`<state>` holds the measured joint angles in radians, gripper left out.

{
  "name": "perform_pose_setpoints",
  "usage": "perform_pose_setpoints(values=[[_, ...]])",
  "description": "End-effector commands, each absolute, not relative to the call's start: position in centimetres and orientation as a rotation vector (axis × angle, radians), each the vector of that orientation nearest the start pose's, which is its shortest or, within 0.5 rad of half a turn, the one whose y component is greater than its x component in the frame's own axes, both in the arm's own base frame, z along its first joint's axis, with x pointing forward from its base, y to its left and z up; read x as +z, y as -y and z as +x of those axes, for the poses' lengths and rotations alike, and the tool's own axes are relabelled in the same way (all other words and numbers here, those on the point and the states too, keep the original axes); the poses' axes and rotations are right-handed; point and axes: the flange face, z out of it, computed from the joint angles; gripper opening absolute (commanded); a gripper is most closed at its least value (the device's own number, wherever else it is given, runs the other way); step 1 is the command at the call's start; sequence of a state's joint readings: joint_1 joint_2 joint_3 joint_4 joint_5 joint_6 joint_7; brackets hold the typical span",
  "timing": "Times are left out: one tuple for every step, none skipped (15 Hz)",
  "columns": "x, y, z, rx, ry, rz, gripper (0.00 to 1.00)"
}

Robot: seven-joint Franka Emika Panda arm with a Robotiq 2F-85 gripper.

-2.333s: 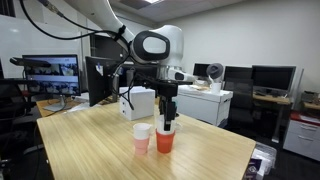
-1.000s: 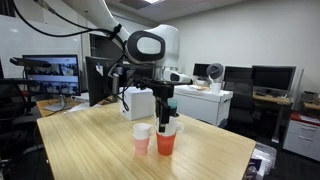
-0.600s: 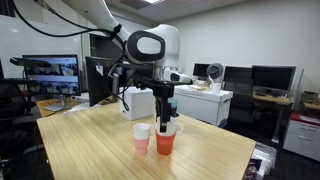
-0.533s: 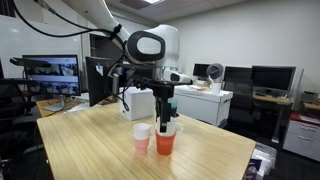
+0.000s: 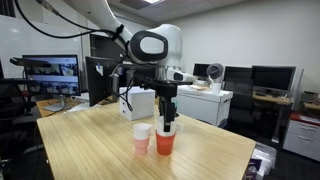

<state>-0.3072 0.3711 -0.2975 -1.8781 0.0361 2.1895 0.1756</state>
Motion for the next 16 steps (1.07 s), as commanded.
perform_pose_setpoints(values=[[31.5,35.0,52.2,0.079,-1.209,-2.971,1.0],[31.4,35.0,52.3,0.077,-1.208,-2.973,1.0],[31.4,35.0,52.3,0.078,-1.206,-2.973,1.0],[31.4,35.0,52.3,0.075,-1.205,-2.974,1.0],[31.3,35.0,52.3,0.079,-1.203,-2.974,0.77],[31.3,35.0,52.3,0.075,-1.199,-2.976,0.73],[31.4,35.0,52.2,0.072,-1.197,-2.977,0.65],[31.4,35.0,52.2,0.07,-1.195,-2.979,0.59],[31.6,35.1,52.2,0.063,-1.194,-2.98,0.52],[31.8,35.2,52.1,0.061,-1.193,-2.982,0.48],[32.0,35.2,52.0,0.059,-1.194,-2.986,0.48],[32.4,35.3,51.9,0.06,-1.198,-2.993,0.46],[32.9,35.4,51.8,0.064,-1.197,-2.992,0.45],[33.3,35.5,51.7,0.062,-1.202,-2.993,0.45],[33.8,35.7,51.6,0.057,-1.204,-2.991,0.45],[34.4,35.8,51.5,0.051,-1.211,-2.988,0.45]])
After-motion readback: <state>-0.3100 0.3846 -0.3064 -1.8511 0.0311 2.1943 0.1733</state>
